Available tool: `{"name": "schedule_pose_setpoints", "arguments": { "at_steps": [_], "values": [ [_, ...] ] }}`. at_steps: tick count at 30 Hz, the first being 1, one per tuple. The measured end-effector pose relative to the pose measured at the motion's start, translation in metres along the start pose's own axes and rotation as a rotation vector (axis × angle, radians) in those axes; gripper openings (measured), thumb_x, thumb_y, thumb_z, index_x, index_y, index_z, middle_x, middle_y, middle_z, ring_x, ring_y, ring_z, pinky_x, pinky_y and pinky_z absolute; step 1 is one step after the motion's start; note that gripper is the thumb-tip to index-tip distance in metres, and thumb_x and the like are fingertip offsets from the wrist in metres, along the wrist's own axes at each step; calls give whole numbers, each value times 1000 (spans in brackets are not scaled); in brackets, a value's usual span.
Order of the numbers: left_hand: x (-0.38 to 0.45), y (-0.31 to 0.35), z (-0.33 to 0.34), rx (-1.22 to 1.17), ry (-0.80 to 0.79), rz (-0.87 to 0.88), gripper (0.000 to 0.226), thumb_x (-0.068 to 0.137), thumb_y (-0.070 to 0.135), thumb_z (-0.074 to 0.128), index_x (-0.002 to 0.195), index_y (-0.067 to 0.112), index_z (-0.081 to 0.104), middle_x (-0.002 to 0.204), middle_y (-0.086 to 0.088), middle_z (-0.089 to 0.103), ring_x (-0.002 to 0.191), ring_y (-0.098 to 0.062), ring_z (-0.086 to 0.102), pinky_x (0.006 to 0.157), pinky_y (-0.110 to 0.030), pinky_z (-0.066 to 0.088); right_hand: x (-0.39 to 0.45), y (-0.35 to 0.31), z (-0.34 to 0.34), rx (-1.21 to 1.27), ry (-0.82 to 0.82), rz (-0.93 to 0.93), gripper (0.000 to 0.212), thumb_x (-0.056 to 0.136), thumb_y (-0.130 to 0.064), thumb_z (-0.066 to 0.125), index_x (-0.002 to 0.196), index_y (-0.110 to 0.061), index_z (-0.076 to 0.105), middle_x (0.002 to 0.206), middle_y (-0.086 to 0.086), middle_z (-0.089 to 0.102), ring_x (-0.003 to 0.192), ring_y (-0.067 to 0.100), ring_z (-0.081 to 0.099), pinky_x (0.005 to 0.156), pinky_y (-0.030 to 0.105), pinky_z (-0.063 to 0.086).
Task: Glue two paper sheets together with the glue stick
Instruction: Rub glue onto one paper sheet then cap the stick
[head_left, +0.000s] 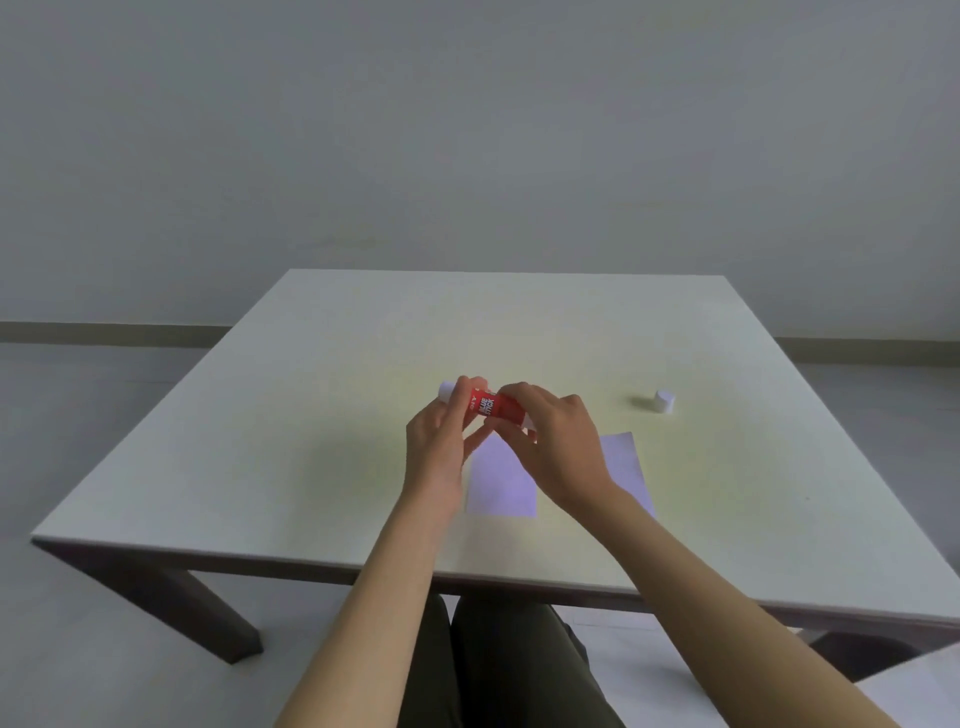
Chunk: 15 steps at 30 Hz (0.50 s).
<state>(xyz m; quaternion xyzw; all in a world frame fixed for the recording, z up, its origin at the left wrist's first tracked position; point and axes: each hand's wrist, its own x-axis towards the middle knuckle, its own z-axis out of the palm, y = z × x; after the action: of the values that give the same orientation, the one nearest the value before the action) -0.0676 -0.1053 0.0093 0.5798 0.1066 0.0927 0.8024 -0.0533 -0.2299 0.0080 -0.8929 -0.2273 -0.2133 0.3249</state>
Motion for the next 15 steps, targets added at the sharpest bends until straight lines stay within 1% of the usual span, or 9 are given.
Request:
{"name": "schedule_pose_setpoints", "arguments": {
  "at_steps": [1,3,5,6,9,10,12,15],
  "values": [
    [0,1,1,-33,4,-16,27,90,37,56,93,15,72,98,3,74,96,-12,69,72,-22,56,-4,-2,1,24,1,15,23,90,-30,61,103,-11,65,81,-2,69,63,21,56,71,33,43],
    [-2,2,5,-89,-3,-36,28,91,35,54,95,13,71,100,1,75,97,-12,70,71,-19,55,-8,-6,2,193,-20,105,23,90,-29,61,100,-9,66,68,-6,60,58,17,49,63,31,43],
    [-4,2,9,-128,1,-22,25,91,31,55,93,13,72,98,0,76,98,-14,70,72,-19,56,-10,-9,0,391,-51,189,22,91,-28,60,94,-7,67,59,-9,49,54,12,42,56,26,37],
    [-6,2,10,-142,7,-8,23,91,30,56,91,13,72,97,0,77,98,-15,70,75,-21,56,-12,-10,-1,466,-73,224,23,91,-27,59,92,-6,66,58,-7,47,53,12,40,56,25,35],
    [-8,-1,11,-156,0,33,25,90,29,57,76,19,76,96,0,77,98,-16,71,85,-30,52,-14,-11,-5,673,-158,328,32,93,-26,56,88,4,64,62,10,46,57,18,41,58,32,35],
    [-8,-2,10,-151,-8,42,27,90,29,57,72,21,76,95,0,77,98,-16,70,87,-32,51,-15,-11,-6,745,-179,364,33,94,-25,56,86,6,64,62,11,47,55,19,42,57,32,37],
    [-6,-4,9,-123,-22,56,30,90,31,56,68,25,76,94,2,77,99,-16,70,86,-33,51,-13,-10,-8,871,-234,430,32,94,-25,55,83,2,67,63,9,50,52,16,44,55,24,41],
    [-2,-6,11,-125,-63,53,32,91,34,54,68,28,75,93,4,77,95,-14,70,80,-32,49,-8,-6,-10,1105,-352,501,32,96,-24,52,77,-2,67,78,16,49,52,15,42,53,23,40]
  ]
}}
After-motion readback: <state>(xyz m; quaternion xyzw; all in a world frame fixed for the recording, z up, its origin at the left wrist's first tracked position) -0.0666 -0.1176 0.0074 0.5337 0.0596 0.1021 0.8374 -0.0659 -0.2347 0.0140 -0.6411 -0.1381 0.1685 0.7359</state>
